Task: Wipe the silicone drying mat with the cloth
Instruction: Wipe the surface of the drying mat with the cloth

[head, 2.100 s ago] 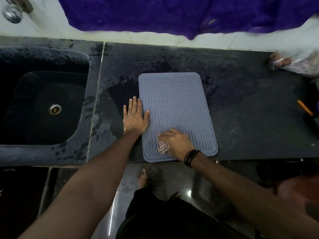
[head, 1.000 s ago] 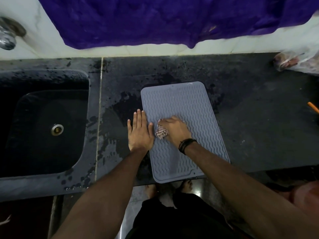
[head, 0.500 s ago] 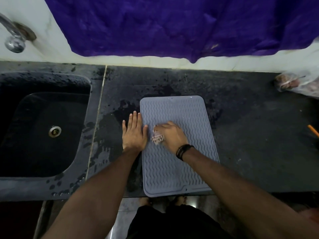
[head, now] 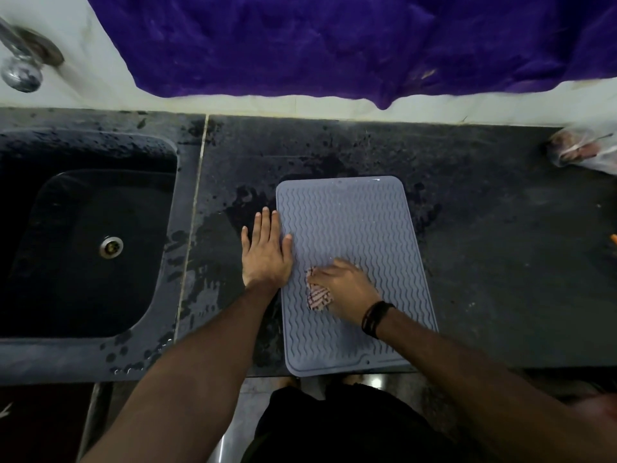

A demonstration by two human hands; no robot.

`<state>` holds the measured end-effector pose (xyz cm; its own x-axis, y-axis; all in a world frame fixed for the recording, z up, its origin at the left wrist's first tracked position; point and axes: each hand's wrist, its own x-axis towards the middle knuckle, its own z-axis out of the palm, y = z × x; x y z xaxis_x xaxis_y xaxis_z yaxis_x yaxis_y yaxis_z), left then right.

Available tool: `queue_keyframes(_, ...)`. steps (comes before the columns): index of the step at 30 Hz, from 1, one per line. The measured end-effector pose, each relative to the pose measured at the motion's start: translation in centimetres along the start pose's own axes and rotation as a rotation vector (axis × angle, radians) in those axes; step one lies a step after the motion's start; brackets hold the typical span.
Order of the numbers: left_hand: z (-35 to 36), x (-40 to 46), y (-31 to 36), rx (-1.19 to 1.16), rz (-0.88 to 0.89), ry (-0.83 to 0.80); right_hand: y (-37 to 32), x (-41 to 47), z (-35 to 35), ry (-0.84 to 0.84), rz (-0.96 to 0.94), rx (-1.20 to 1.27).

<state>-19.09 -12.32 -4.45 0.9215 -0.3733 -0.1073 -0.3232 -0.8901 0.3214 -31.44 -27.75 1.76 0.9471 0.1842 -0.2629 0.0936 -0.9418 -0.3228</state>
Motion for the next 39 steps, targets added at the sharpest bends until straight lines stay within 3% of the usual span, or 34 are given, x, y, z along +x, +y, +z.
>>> queue_keyframes(7, 0.1, -0.1, -0.1, -0.025, 0.013, 0.015, -1.5, -2.9, 0.7, 0.039, -0.045, 0.052)
queue_keyframes(12, 0.1, 0.0, -0.1, -0.014, 0.01, 0.011, -1.3, -1.8, -0.5, 0.194, 0.016, 0.054)
queue_keyframes(17, 0.0, 0.0, -0.1, -0.015, 0.003, 0.006, -1.9, -1.0, -0.3, 0.076, 0.044, 0.032)
queue_keyframes(25, -0.2, -0.1, 0.2, -0.005, -0.01, -0.003, -2.5, -5.3, 1.8, 0.06, -0.03, 0.02)
queue_keyframes(30, -0.2, -0.1, 0.2, 0.004, -0.01, -0.001, -3.1, -3.2, 0.5, 0.15, 0.002, 0.036)
queue_keyframes(39, -0.1, -0.1, 0.1, 0.003, 0.001, 0.012, -3.9, -2.1, 1.6, 0.079, -0.056, 0.001)
